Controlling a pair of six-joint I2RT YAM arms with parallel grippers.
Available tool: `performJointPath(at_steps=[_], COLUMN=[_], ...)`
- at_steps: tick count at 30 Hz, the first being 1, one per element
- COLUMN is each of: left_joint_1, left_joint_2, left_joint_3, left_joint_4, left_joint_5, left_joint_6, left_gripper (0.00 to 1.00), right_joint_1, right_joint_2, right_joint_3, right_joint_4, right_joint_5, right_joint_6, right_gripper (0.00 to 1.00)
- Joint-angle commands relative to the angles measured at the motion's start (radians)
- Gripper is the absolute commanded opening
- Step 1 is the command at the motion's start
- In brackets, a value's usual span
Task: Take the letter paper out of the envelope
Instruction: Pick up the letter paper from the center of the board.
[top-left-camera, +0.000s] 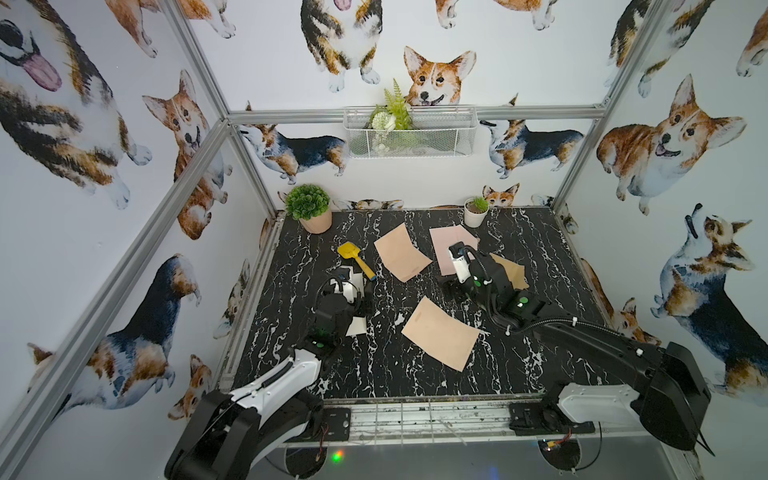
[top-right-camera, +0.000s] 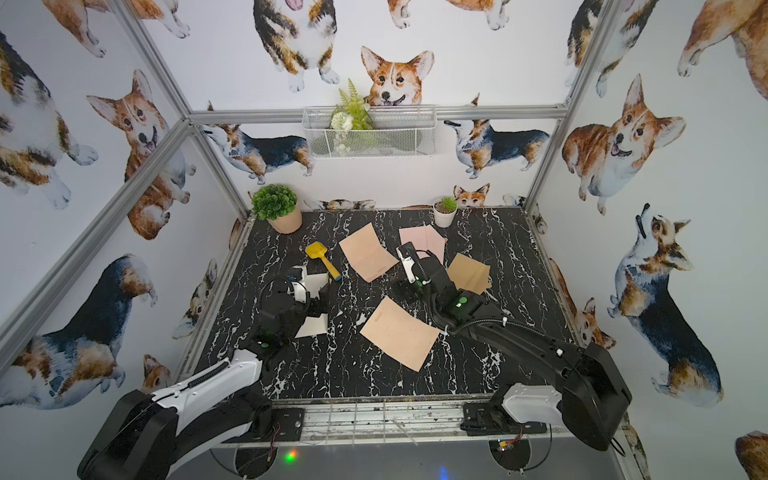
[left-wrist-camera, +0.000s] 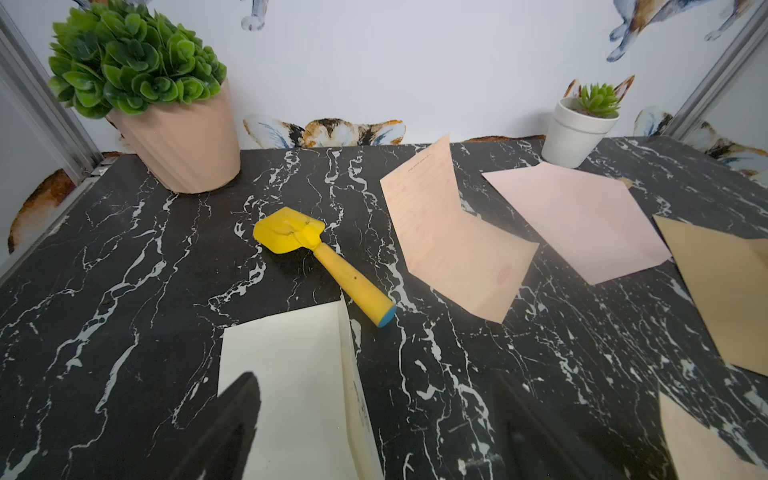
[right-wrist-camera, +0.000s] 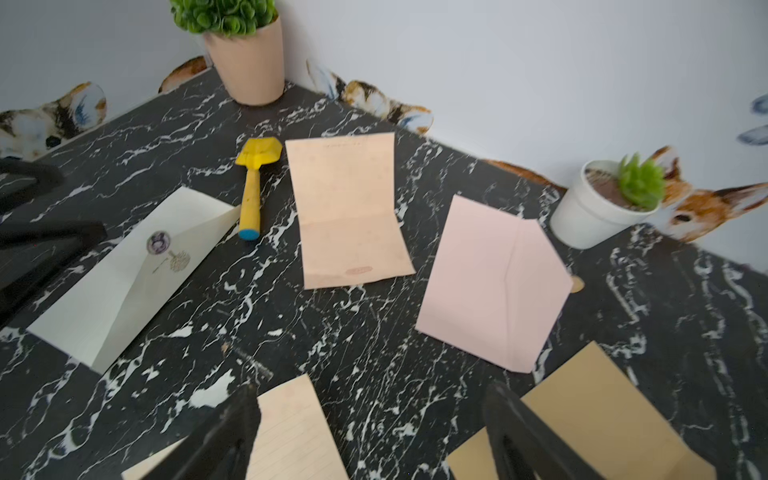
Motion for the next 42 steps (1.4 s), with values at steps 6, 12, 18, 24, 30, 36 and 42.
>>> performJointPath(at_steps=[6, 12, 18, 24, 30, 36, 42], left_joint_1=[0.000, 0.000, -0.001, 0.000, 0.000, -0.001, 0.000], left_joint_2=[-0.013, 0.023, 0.049, 0.087, 0.096, 0.095, 0.083], left_joint_3=[-0.020, -0.005, -0.009, 0.005, 0.007, 0.006, 0.002], left_joint_4=[0.034, 0.033, 0.052, 0.057, 0.060, 0.060, 0.060], left_joint_5=[-0.041, -0.026, -0.021, -0.017, -0.017, -0.017, -0.023], left_joint_6=[-0.009, -0.010, -0.012, -0.010, -0.010, -0.011, -0.012], left_gripper=[0.92, 0.92, 0.93, 0.93, 0.93, 0.93, 0.93], right_joint_1=[-0.090, -0.275, -0.450, -0.408, -0.354, -0.304, -0.266], right_joint_2=[0.171, 0.258, 0.416, 0.526, 0.601, 0.661, 0.679], right_joint_3=[0.080, 0.054, 0.107, 0.179, 0.221, 0.243, 0.224], right_joint_4=[-0.245, -0.145, -0.030, -0.091, -0.108, -0.098, -0.073], right_joint_5=[-0.407, -0.946, -1.195, -1.118, -1.057, -1.048, -1.059], right_joint_6=[0.102, -0.016, 0.017, -0.049, -0.077, -0.075, -0.069], right_gripper=[0.90, 0.94, 0.89, 0.87, 0.87, 0.86, 0.84])
